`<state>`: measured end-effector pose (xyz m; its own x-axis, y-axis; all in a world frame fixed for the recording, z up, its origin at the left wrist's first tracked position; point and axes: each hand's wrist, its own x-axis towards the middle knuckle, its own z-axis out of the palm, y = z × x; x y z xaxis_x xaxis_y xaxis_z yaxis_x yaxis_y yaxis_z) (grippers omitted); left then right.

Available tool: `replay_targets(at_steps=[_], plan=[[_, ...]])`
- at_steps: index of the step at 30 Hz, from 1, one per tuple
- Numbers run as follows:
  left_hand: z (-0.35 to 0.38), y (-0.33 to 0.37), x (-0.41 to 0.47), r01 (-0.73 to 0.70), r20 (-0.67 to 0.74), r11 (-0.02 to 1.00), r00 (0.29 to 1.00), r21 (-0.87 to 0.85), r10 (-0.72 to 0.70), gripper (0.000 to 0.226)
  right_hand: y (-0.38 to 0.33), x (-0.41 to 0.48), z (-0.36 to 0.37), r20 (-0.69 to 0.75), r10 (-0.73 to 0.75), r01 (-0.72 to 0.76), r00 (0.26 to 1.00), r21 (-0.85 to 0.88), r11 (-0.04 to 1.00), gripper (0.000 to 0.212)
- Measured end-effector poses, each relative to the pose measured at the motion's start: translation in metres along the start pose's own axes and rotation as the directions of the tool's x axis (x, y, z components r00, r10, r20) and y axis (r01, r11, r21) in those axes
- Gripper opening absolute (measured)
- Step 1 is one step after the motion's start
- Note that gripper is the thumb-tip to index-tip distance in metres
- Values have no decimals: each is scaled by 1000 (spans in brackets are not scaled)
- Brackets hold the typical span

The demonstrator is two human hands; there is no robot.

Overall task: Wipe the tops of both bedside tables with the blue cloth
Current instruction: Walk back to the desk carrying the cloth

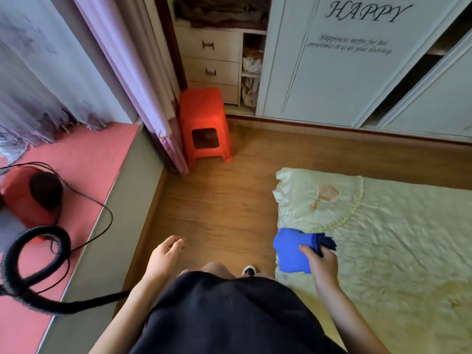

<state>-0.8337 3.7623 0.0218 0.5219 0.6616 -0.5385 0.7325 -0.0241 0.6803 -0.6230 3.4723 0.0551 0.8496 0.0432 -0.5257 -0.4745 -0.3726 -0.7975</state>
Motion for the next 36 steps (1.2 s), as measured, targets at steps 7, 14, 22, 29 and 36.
replay_targets(at_steps=[7,14,22,29,36], plan=[[-2,65,100,69,-75,995,994,-68,-74,38,-110,124,64,142,-61,59,988,17,998,12],[-5,186,270,25,-14,998,1000,-55,-26,24,-198,257,114,45,-59,57,997,44,997,11],[33,391,426,-161,265,986,953,35,147,28,-286,367,91,-197,49,-12,979,184,983,7],[120,523,526,-295,465,945,862,138,201,32,-308,455,53,-373,165,-60,913,278,959,22],[203,644,598,-293,472,945,860,145,195,19,-374,569,13,-378,237,-59,895,427,902,23]])
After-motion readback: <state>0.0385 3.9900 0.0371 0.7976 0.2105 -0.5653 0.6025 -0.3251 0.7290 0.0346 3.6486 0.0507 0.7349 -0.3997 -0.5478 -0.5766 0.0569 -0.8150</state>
